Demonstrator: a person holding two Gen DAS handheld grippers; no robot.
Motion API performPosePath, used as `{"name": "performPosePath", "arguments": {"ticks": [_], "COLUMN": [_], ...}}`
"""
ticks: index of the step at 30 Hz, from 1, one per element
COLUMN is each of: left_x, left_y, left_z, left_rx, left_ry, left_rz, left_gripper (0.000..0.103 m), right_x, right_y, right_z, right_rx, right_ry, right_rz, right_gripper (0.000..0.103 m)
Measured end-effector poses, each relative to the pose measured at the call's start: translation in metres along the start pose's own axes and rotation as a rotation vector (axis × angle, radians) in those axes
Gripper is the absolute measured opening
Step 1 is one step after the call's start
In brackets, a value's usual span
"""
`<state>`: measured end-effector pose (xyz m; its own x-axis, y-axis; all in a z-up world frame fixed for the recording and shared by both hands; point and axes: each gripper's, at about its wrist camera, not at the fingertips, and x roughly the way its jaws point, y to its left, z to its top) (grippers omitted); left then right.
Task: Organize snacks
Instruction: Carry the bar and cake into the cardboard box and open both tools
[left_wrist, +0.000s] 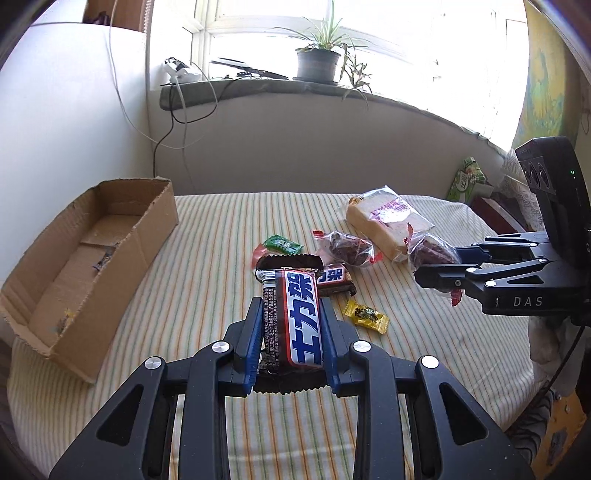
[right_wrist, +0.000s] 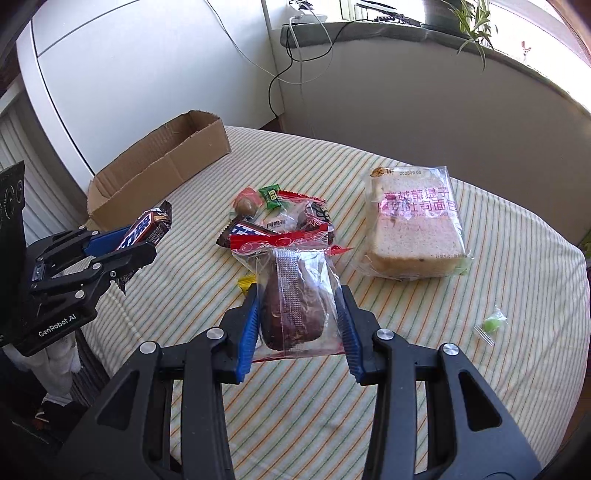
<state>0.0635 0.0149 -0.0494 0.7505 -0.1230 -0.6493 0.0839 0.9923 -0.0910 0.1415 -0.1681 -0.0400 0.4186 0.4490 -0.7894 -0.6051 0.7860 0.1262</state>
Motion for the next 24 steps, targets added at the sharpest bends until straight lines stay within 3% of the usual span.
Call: {"name": "performPosePath", "arguments": {"ticks": [10, 24], "left_x": [-0.032, -0.045], "left_y": [0.050, 0.121], "left_z": [0.009, 0.016], "left_rx": [-0.058, -0.125], "left_ry": [-0.082, -0.128], "left_rz": [0.080, 0.209], "left_gripper": [0.027, 0.027], "right_x": [0.002, 0.038], "right_y": [0.044, 0.104], "right_z": [0.046, 0.106], "right_rx": [-0.076, -0.173], "right_ry": [-0.042, -0.065], "right_rz": [0.025, 0.059], "right_gripper": [0.041, 0.042]}}
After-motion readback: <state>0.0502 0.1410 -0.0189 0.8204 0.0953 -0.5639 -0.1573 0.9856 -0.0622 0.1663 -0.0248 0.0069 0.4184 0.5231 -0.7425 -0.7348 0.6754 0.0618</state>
